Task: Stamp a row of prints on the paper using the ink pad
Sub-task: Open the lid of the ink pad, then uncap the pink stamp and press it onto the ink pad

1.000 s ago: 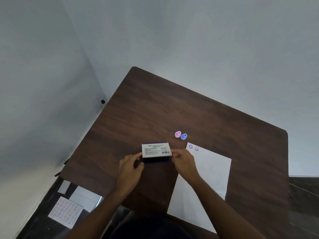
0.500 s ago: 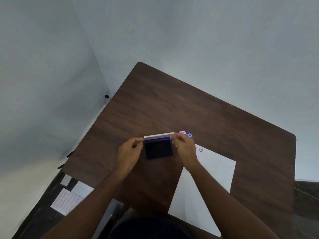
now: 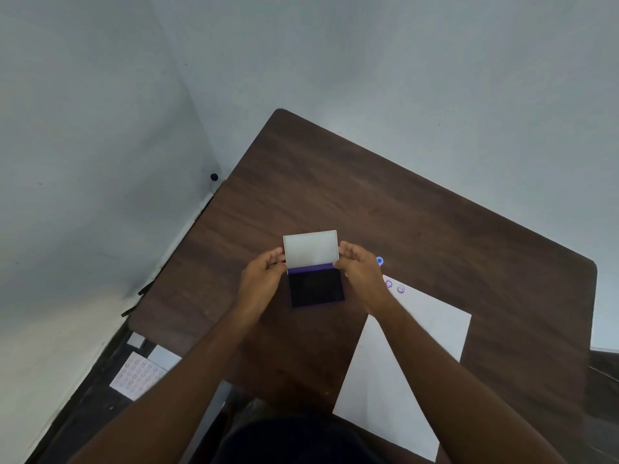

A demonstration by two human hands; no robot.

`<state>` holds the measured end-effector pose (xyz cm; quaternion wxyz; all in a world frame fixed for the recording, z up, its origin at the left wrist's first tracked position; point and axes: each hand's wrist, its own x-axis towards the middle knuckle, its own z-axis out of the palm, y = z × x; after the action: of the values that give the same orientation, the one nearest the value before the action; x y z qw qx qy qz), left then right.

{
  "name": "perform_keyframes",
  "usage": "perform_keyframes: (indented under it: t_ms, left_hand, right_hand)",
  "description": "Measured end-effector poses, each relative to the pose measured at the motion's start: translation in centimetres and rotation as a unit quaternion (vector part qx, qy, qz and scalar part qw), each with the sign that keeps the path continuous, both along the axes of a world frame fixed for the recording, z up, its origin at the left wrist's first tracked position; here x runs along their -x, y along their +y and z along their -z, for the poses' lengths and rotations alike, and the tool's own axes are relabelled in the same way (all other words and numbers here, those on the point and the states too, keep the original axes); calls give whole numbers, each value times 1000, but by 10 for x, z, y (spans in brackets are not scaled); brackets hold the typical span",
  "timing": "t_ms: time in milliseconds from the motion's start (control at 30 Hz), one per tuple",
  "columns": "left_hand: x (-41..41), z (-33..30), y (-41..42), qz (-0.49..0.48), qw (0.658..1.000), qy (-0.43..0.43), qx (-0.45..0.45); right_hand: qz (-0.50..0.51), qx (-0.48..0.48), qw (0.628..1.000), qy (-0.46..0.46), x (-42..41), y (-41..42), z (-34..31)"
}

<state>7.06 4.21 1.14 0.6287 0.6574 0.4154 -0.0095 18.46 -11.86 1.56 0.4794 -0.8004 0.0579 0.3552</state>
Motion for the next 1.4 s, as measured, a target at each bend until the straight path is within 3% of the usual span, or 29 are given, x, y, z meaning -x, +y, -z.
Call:
perform_keyframes:
  t_ms: [433, 567, 633, 733, 800, 1100, 1400]
  left_hand:
    - [-3, 13, -3, -16, 1000, 9, 12]
    - [-1, 17, -4, 21, 999, 26, -3]
    - [2, 18, -5, 60, 996, 39, -57]
    - [7, 18, -7, 124, 969, 36, -212]
    - [7, 17, -11, 149, 956, 19, -251]
    - [-8, 2, -32, 172, 956, -11, -238]
    - [-10, -9, -36, 178, 960, -4, -216]
  right_hand:
    - [-27, 27, 999, 7, -7, 10, 2]
    - [-54, 36, 998, -23, -5, 9, -2]
    - [-73, 57, 993, -72, -7, 7, -6]
    - [-68, 112, 973, -191, -11, -1, -13]
    - [-83, 147, 950, -263, -18, -8, -15]
    - [-257, 292, 871, -298, -44, -31, 5]
    - [-249, 271, 882, -295, -43, -25, 2]
